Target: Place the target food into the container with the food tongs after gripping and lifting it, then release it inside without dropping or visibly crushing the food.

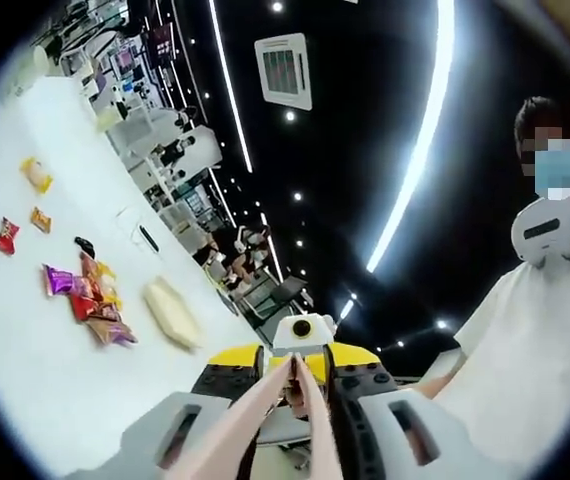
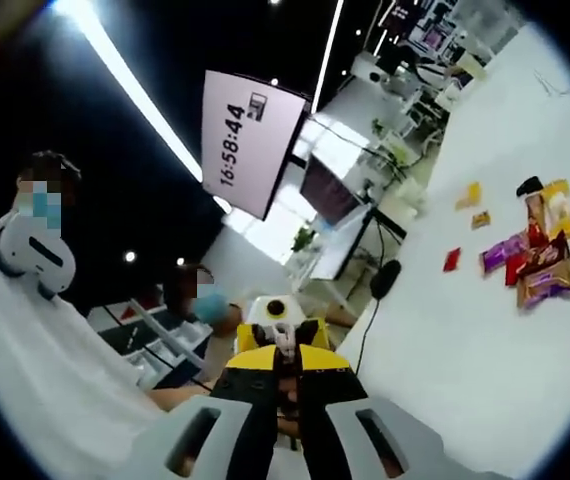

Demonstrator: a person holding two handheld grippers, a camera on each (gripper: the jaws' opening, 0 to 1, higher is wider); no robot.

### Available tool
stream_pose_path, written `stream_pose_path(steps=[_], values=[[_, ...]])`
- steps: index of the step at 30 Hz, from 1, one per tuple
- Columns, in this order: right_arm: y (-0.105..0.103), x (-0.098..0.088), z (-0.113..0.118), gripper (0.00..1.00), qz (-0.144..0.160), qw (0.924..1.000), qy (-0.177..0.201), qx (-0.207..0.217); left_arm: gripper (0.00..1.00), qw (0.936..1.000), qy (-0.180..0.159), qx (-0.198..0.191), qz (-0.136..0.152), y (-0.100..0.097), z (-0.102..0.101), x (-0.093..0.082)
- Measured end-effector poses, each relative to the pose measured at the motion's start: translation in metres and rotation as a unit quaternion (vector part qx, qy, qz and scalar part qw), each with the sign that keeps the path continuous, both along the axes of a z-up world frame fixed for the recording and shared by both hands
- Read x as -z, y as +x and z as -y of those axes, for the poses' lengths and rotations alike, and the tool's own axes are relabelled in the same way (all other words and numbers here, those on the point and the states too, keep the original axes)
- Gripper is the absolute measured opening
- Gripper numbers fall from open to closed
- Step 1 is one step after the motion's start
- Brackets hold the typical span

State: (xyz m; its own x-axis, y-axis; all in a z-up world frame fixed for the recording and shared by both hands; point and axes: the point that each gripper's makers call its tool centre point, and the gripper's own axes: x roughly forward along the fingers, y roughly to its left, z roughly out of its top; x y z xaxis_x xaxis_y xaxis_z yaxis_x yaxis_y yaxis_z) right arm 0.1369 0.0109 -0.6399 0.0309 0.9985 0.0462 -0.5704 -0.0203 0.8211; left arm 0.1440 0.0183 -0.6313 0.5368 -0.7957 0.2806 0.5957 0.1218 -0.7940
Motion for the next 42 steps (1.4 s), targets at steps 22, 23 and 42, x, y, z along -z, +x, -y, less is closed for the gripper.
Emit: stream_pose_path(steps=[22,23,42], values=[[0.011,-0.002,0.008,0.03,-0.064,0.9945,0.06,0.056,0.15,0.9998,0.002,0.016,-0.012,0.006,0.006,-0.004],[0.01,0.0,0.007,0.03,-0.069,0.9941,0.061,0.056,0.15,0.9998,-0.002,0.014,-0.015,0.007,0.005,-0.004],[0.007,-0.002,-0.011,0.04,-0.063,0.9967,0.044,0.025,0.14,0.9991,-0.009,-0.005,-0.041,0.012,-0.008,-0.004]])
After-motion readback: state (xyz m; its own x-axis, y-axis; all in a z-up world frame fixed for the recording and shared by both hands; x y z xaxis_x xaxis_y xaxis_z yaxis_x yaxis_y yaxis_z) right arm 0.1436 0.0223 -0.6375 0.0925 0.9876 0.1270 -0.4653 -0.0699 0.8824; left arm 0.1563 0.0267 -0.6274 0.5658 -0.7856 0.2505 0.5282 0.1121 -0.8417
